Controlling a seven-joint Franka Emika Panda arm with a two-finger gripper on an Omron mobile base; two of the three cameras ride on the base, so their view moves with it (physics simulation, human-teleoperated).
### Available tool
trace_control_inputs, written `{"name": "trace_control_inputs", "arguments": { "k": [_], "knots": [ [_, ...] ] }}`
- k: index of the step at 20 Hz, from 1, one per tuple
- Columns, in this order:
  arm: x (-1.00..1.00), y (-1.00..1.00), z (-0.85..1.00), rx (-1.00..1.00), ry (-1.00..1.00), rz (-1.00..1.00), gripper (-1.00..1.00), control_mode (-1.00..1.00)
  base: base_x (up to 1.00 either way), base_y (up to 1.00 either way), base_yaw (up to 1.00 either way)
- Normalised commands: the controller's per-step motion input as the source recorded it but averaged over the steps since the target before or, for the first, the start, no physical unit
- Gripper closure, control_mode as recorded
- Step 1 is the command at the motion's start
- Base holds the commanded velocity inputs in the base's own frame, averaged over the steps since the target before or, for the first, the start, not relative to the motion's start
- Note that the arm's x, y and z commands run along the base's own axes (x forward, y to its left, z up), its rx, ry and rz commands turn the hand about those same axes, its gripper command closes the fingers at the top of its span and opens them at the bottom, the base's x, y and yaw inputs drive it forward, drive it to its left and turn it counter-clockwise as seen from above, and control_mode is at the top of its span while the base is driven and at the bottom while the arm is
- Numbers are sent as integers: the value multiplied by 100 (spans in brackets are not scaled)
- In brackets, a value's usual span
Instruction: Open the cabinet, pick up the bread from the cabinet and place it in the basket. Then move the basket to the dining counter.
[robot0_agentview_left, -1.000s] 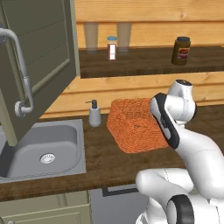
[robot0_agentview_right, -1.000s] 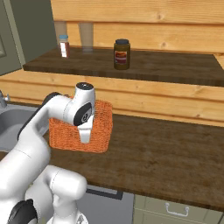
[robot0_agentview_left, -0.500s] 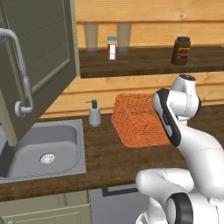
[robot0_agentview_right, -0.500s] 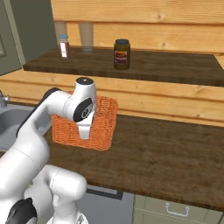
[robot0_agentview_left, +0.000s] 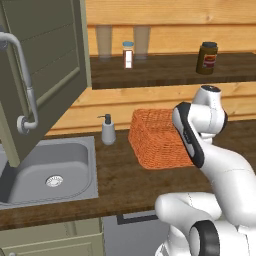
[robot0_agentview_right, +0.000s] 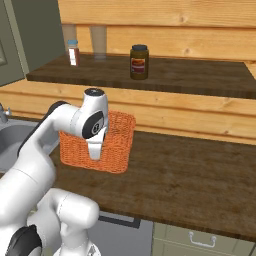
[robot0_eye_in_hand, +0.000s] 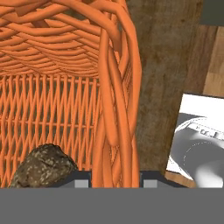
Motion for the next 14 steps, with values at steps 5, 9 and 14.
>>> {"name": "trace_control_inputs", "arguments": {
  "k": [5, 9, 14],
  "knots": [
    [0, 0, 0, 0, 0, 0, 100, -100, 0, 0, 0],
    [-28, 0, 0, 1, -4, 0, 100, 100, -50, -9, 0],
    [0, 0, 0, 0, 0, 0, 100, 100, -98, -29, -3]
  ]
}}
